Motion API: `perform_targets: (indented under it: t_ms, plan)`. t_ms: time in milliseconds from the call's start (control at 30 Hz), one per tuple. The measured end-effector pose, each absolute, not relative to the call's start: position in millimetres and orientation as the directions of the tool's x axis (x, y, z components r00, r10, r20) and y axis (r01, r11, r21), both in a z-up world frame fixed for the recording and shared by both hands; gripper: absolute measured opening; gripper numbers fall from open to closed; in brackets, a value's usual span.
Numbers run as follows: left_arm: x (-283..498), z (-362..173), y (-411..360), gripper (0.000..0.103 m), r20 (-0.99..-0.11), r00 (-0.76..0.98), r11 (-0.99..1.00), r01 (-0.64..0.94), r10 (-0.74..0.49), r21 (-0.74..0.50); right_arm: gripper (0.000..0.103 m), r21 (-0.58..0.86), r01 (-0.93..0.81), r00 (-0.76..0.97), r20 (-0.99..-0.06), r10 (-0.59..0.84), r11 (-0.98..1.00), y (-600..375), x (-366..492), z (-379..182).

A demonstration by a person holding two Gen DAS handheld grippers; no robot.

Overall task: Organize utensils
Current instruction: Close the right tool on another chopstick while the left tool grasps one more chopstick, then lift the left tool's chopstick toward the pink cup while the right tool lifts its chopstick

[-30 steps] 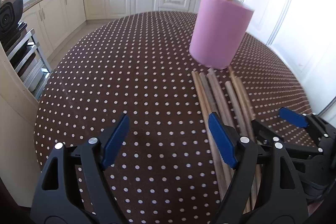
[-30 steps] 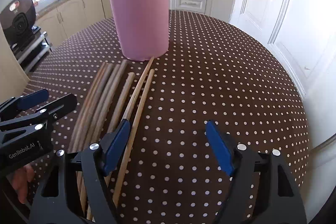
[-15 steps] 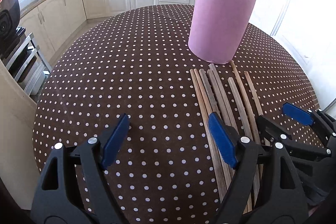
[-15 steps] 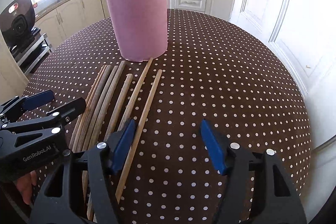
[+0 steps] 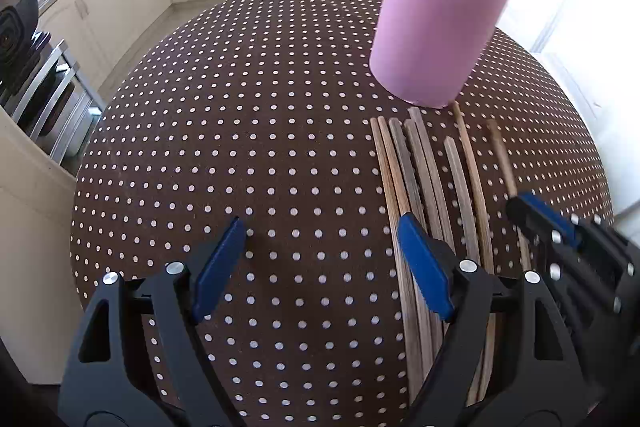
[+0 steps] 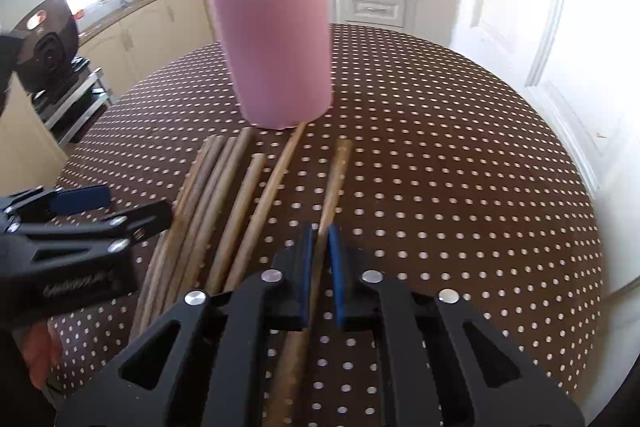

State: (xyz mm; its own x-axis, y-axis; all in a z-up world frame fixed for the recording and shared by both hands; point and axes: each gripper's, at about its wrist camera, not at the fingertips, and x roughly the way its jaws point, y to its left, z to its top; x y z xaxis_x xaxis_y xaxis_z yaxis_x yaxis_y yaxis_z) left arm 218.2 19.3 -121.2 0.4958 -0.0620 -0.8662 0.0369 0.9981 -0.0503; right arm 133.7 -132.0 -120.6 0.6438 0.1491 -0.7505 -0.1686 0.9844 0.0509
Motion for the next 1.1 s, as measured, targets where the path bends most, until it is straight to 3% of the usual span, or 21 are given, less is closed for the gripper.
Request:
perform_targets:
  t_ms: [200, 267, 333, 433, 600, 800, 1100]
  plan:
    - [232, -121, -2, 0.065, -0.875, 0.484, 0.998, 0.055, 0.005, 0.037, 0.005, 0.079, -0.172, 0.640, -0.749, 0.172, 0.982, -133, 128, -121]
    - [233, -118, -7, 0.051, -0.880, 0.475, 0.996, 0.082, -0.020, 0.022, 0.005, 0.086, -0.167, 0.640, -0.748, 0.175, 0.982, -134, 127, -120]
    - [229, -116, -15, 0.025, -0.877, 0.480, 0.992, 0.121, -0.037, 0.024, 0.005, 0.092, -0.162, 0.640, -0.748, 0.176, 0.982, -135, 125, -120]
    - [220, -116, -25, 0.010, -0.871, 0.491, 0.986, 0.157, -0.030, 0.055, 0.005, 0.099, -0.163, 0.640, -0.746, 0.181, 0.982, -137, 123, -120]
    - [208, -114, -16, 0.006, -0.880, 0.467, 0.984, 0.177, -0.087, -0.003, 0.005, 0.123, -0.132, 0.643, -0.744, 0.179, 0.984, -142, 123, -120]
    - [177, -117, -14, 0.006, -0.870, 0.493, 0.954, 0.273, -0.031, 0.120, 0.005, 0.141, -0.096, 0.646, -0.745, 0.170, 0.985, -146, 114, -121]
    - [187, -118, -5, 0.008, -0.867, 0.498, 0.982, 0.165, -0.005, 0.089, 0.005, 0.078, -0.098, 0.645, -0.754, 0.123, 0.992, -135, 126, -121]
